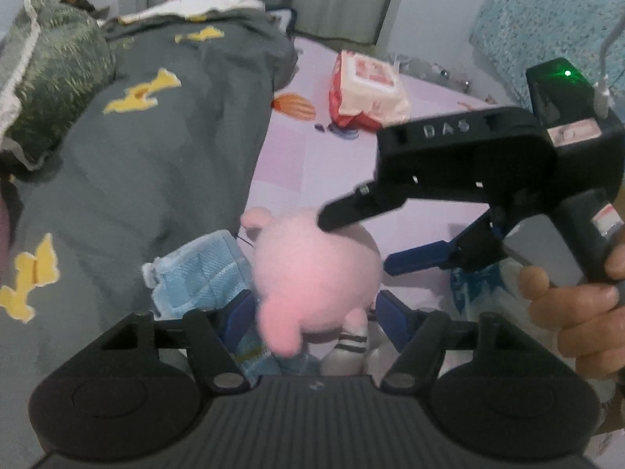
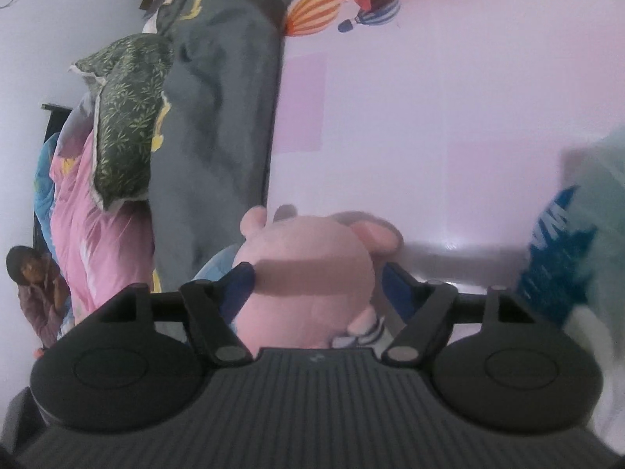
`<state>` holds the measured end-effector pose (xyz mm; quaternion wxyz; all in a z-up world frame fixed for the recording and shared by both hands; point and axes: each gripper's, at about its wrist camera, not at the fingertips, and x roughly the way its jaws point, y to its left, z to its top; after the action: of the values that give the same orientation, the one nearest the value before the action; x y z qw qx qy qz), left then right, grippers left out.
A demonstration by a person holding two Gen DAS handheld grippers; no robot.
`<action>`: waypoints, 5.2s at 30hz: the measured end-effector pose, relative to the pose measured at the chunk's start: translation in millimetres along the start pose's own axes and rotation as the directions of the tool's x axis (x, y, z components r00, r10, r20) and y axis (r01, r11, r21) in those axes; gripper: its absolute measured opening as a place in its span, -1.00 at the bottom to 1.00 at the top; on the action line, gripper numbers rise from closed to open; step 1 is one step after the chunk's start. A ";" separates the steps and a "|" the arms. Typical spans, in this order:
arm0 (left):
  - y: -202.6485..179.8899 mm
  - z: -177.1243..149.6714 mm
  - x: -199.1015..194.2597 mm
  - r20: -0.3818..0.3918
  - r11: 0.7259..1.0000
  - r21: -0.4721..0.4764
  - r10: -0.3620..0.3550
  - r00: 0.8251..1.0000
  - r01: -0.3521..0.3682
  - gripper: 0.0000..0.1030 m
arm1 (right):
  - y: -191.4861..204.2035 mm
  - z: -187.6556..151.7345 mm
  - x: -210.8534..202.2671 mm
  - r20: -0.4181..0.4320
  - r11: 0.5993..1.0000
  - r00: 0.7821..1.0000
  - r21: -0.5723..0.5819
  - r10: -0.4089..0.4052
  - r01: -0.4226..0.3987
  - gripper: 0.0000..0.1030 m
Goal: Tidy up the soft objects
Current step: 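Grasp the pink plush pig with the right tool and lift it, then carry the plush pig into the cardboard box and open the right tool, then move the right tool down to the light blue towel bundle, then close the right tool on the light blue towel bundle and lift it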
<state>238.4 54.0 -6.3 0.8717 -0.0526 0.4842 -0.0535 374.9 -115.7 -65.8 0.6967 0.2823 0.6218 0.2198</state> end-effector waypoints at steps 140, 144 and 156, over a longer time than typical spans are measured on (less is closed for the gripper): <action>15.9 -48.5 -49.2 0.104 0.991 -0.095 0.102 0.989 -0.092 0.27 | 90.2 -49.3 -37.7 0.048 0.910 0.998 -0.411 -0.041 0.057 0.50; 22.1 -38.7 -24.2 0.036 0.990 -0.088 0.109 0.993 -0.106 0.22 | 85.6 -39.9 13.8 -0.022 0.932 0.997 -0.359 -0.070 0.058 0.32; 34.6 -28.2 6.8 -0.058 0.989 -0.128 0.071 0.996 -0.078 0.17 | 63.7 -37.3 62.0 -0.134 0.953 0.990 -0.304 -0.034 -0.008 -0.04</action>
<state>219.5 86.1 -31.7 0.8546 -0.0898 0.5114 0.0093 348.9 -23.1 -71.9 0.6885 0.1520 0.6291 0.3271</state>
